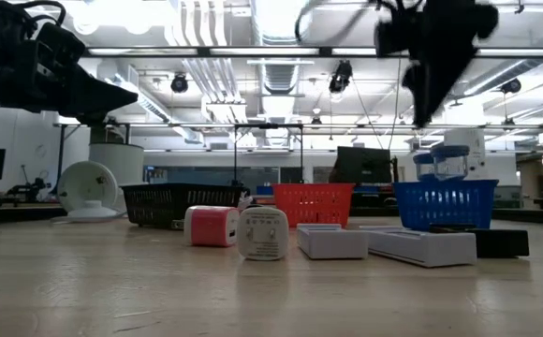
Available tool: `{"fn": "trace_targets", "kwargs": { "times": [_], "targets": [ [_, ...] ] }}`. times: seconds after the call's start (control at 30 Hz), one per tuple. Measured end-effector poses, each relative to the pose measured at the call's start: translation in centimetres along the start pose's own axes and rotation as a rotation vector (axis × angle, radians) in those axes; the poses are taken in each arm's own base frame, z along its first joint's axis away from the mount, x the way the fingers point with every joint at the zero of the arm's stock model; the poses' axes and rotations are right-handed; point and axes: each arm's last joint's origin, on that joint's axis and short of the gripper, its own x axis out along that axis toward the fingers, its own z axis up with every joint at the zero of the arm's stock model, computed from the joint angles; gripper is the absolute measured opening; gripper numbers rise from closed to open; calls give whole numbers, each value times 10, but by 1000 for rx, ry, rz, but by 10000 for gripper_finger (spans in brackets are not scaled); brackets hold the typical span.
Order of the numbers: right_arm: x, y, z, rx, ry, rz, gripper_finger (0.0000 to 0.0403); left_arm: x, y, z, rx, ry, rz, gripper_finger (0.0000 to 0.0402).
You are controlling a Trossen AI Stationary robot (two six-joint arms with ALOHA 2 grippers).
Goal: Pick & Place Office items
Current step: Put the white digital clock into the black basket
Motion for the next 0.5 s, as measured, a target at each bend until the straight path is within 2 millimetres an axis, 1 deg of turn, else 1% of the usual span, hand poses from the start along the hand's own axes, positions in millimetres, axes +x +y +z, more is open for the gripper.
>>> {"fn": "trace_targets", "kwargs": {
  "times": [0.07, 0.17, 0.3, 0.4, 0.5],
  "targets": [
    [-17, 0, 2, -25, -101, 24, 280, 0, 0, 0, 0, 0, 0, 16],
    [-42, -2, 2, -63, -310, 66, 247, 0, 0, 0, -1, 0, 0, 16],
    [-71, -7, -12, -86, -598, 114, 187, 0, 0, 0, -5, 4, -1, 16],
    [-83, -12, -29, -75, -771, 147, 136, 0, 0, -1, -6, 9, -1, 16],
    [-87, -16, -44, -63, -911, 182, 86, 0, 0, -1, -7, 9, 0, 16]
  ]
}}
